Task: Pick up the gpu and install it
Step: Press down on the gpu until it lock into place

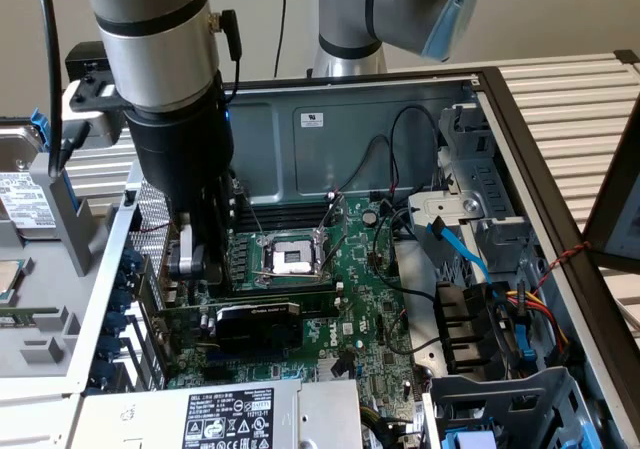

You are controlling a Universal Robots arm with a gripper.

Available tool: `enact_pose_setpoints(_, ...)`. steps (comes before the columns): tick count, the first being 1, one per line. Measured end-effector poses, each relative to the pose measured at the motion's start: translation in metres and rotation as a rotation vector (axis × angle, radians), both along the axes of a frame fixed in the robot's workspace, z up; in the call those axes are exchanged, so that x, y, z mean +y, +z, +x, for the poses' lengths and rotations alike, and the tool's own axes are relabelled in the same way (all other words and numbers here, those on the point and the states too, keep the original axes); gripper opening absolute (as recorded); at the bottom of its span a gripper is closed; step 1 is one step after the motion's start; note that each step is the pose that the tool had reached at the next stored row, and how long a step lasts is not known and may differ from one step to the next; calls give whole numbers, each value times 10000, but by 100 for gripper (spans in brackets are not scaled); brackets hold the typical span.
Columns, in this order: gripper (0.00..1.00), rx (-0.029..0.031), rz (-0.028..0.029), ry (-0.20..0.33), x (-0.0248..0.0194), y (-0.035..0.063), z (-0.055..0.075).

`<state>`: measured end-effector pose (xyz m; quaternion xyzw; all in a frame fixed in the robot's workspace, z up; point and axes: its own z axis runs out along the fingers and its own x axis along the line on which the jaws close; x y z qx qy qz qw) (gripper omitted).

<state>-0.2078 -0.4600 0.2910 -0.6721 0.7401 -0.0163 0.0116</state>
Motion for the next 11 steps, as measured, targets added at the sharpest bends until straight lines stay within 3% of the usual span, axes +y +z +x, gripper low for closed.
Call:
enact_pose_setpoints(3, 11, 11, -1, -37, 4, -53, -13)
enact_pose_setpoints(9, 11, 158, 0, -150, 31, -119, -28)
enact_pose_setpoints(11, 11, 174, 3, -181, 34, -144, -29)
